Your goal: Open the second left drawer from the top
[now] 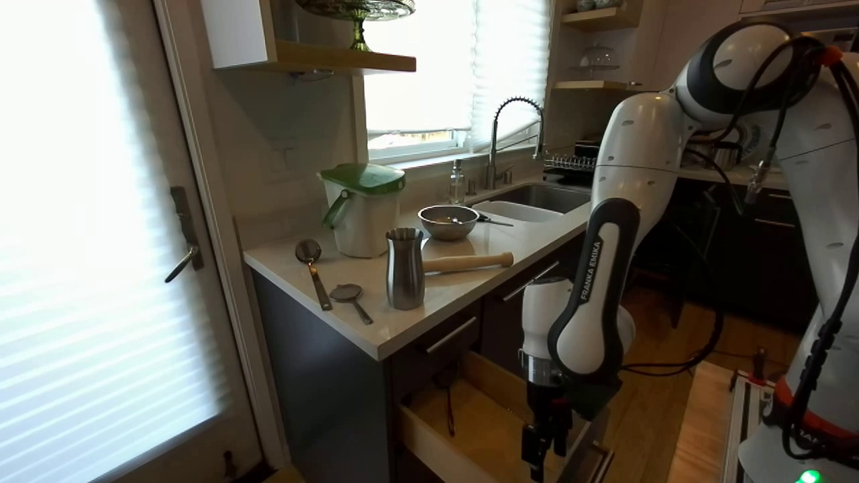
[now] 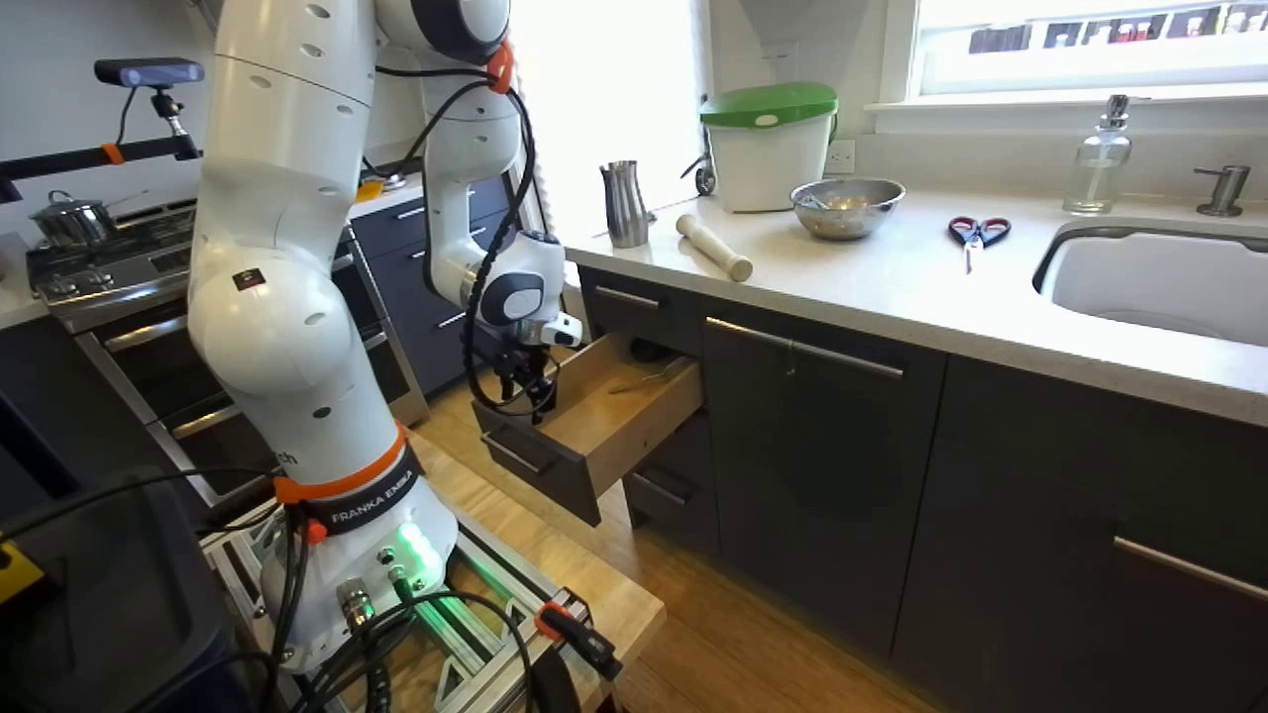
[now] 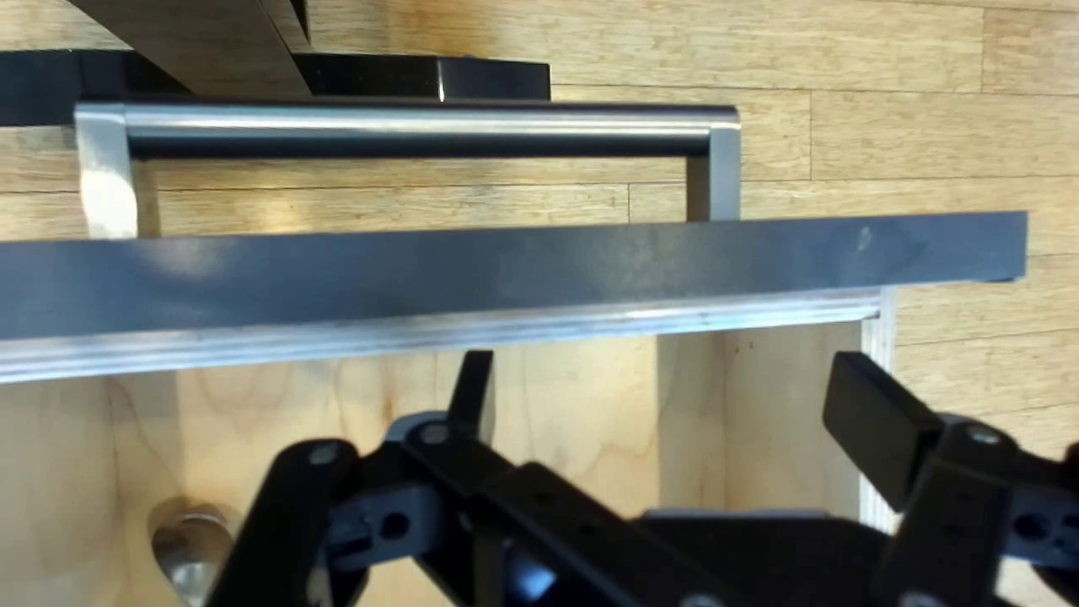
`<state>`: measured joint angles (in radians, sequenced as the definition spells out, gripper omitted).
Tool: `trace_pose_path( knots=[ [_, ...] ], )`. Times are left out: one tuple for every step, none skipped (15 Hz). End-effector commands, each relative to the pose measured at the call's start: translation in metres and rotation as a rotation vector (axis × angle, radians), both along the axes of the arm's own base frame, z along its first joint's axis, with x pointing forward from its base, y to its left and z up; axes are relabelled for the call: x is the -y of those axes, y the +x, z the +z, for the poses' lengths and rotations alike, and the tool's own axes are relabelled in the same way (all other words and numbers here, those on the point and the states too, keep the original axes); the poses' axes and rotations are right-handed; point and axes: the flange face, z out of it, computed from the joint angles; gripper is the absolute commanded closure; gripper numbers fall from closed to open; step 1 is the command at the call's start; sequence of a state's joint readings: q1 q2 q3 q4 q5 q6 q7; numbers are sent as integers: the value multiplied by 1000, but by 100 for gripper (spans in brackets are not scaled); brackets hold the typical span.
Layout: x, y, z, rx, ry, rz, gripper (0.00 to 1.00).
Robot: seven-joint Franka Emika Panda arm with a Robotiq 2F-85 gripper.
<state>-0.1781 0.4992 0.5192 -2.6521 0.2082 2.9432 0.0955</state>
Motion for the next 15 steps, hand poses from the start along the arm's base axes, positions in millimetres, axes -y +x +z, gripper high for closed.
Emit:
trace_pose_path(
  knots=[
    [19,-1,31,68,-56,-30,0],
    [24,1,39,84,-67,-34,0],
    [31,2,48,105,-85,-43,0],
    [37,3,60,134,-105,-51,0],
    [43,4,70,155,-120,-60,0],
    [49,4,82,186,-138,-64,0],
    [55,5,94,213,-154,-69,0],
    [55,32,106,237,-166,-70,0],
    [60,35,119,269,-186,-67,0],
    [64,41,131,296,-206,-63,0],
    [66,47,145,338,-232,-53,0],
    [66,32,157,371,-251,-39,0],
    [65,37,169,400,-276,-33,0],
    [63,38,177,421,-300,-28,0],
    [58,43,186,435,-318,-24,0]
  ],
)
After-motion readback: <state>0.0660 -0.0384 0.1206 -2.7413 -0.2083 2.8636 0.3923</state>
